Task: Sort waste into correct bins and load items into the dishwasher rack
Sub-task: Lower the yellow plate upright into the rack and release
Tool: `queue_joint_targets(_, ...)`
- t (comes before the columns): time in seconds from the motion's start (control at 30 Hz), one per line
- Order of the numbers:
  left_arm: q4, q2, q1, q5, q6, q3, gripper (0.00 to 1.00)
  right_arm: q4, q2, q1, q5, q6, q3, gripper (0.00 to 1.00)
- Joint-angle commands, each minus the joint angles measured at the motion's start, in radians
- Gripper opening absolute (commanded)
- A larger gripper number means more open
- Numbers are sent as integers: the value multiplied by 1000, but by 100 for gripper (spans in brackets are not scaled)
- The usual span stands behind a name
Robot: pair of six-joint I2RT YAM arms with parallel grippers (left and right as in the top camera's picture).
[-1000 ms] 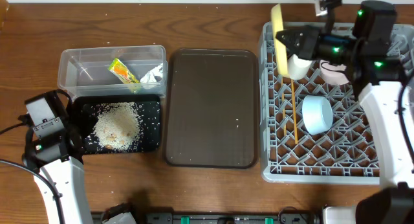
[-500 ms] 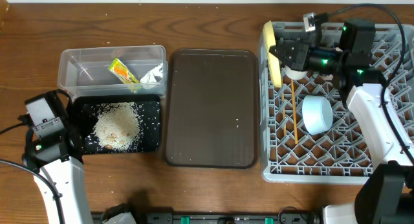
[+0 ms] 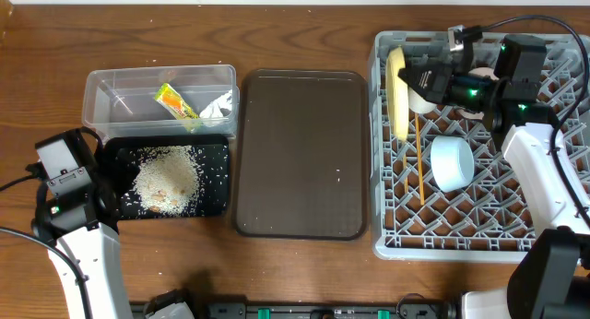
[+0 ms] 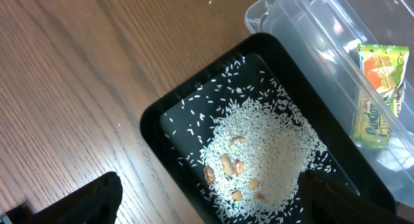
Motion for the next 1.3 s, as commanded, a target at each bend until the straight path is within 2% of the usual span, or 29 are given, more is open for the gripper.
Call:
queue_joint_targets(0.0,-3,0,4,-16,-5,16,89,-19,2,-8,82,-3,-6,8)
queue_joint_targets(0.17,-3,0,4,-16,-5,16,89,-62,2,-8,223,-5,-6,9)
queue_joint_targets(0.23,-3,0,4,-16,-5,16,89,-69,2,-8,241,-22,-6,16)
queue_joint_targets(0.3,-3,0,4,-16,-5,16,89,-76,2,-8,241,-44,-6,28)
queue_joint_targets(0.33,-3,0,4,-16,-5,16,89,-82,2,-8,241,-54,-6,40)
queue_joint_targets(0.4,-3,0,4,-16,-5,16,90,-98,1,-9,266,-56,-6,56)
queue_joint_targets(0.47,-3,0,4,-16,-5,16,89,-121,-4,-9,337,-57,-5,67)
queue_joint_targets(0.73,-3,0,4,-16,-5,16,89,-204,-87,-9,580,-163,-2,69)
queue_joint_targets(0.93,-3,0,4,-16,-5,16,89,-346,-224,-9,823,-169,-2,70)
queue_joint_targets(0.97,-3,0,4,-16,-5,16,89,-376,-250,-9,896,-169,-2,72)
queue_joint_targets(1.03,-3,0,4,-16,-5,16,89,-431,-292,-9,1018,-169,-2,81)
queue_joint_targets(1.1,-3,0,4,-16,-5,16,89,-500,-322,-9,1065,-169,-2,99)
queue_joint_targets(1.27,-3,0,4,-16,-5,16,89,-631,-350,-9,1072,-169,-2,99)
